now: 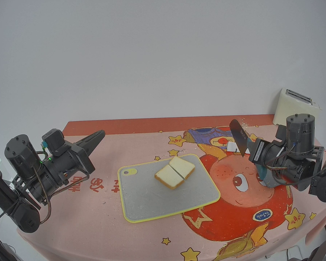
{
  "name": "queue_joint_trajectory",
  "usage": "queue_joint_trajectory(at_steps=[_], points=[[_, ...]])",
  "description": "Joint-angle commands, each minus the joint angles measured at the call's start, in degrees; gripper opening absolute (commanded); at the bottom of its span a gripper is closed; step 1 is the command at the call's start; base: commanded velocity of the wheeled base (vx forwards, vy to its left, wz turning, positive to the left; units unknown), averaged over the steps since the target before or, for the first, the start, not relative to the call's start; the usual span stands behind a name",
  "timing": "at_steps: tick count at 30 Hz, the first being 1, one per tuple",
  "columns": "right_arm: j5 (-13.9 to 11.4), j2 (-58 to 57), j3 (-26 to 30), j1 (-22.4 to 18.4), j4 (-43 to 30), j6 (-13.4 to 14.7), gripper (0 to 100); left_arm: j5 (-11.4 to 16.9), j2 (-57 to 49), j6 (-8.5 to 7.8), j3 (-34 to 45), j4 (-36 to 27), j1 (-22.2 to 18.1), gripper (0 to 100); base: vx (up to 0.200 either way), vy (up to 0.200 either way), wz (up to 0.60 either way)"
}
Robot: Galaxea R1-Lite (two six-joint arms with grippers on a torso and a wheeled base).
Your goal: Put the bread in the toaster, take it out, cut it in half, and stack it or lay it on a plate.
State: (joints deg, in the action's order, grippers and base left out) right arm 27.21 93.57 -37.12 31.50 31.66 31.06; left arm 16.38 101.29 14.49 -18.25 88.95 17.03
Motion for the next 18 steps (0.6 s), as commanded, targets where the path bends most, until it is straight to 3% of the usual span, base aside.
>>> queue_joint_trajectory(at_steps=[1,6,18], points=[[2.4,3.0,0.2,-0.1,0.0,2.3,0,0.6,0.2,0.45,0.1,1.0,0.3,0,0.000,0.000,0.00],[2.8,3.6,0.5,0.4,-0.1,7.2,0,1.3,0.6,0.27,0.7,1.0,0.3,0,0.000,0.000,0.00],[2.8,3.4,1.3,0.4,0.0,7.0,0,1.4,0.6,0.27,1.1,1.0,0.5,0,0.000,0.000,0.00]])
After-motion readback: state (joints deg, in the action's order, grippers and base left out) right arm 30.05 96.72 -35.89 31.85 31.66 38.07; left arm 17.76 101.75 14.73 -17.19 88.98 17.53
